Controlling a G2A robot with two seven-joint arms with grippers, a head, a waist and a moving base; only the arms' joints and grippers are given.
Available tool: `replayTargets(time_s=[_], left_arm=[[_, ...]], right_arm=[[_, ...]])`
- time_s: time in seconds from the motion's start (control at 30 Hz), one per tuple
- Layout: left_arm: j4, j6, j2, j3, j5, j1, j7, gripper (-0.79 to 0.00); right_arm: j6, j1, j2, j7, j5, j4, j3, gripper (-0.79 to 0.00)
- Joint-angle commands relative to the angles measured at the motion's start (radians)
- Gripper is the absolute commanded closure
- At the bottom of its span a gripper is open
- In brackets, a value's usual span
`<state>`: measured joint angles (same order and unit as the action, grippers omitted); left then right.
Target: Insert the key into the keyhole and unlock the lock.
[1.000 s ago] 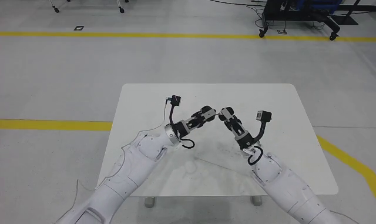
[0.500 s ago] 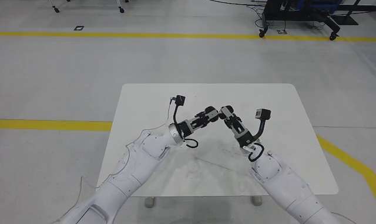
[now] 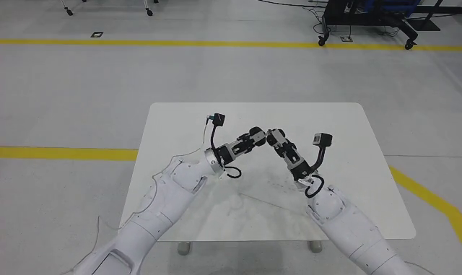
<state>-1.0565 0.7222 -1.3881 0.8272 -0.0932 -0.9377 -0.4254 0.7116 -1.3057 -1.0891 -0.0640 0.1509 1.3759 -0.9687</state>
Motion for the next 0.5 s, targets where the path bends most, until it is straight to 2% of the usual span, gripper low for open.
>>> replayTargets(time_s=[0.0, 0.17, 0.3, 0.47], left_arm=[[-0.013, 0.007, 0.006, 0.017, 0.007, -0.006, -0.013, 0.000], [-0.061, 0.001, 0.023, 0.057, 0.008, -0.033, -0.058, 0.000], [-0.113, -0.047, 0.050, 0.100, 0.036, -0.054, -0.186, 0.000], [-0.195, -0.101, 0.078, 0.154, 0.073, -0.093, -0.271, 0.000]], right_arm=[[0.000, 0.000, 0.000, 0.000, 0.000, 0.000, 0.000, -0.785], [-0.002, 0.005, 0.002, 0.009, -0.030, 0.000, -0.010, -0.785], [0.053, 0.008, 0.030, 0.182, -0.185, -0.021, -0.082, -0.785], [0.071, -0.025, 0.063, 0.342, -0.280, 0.022, -0.167, -0.785]])
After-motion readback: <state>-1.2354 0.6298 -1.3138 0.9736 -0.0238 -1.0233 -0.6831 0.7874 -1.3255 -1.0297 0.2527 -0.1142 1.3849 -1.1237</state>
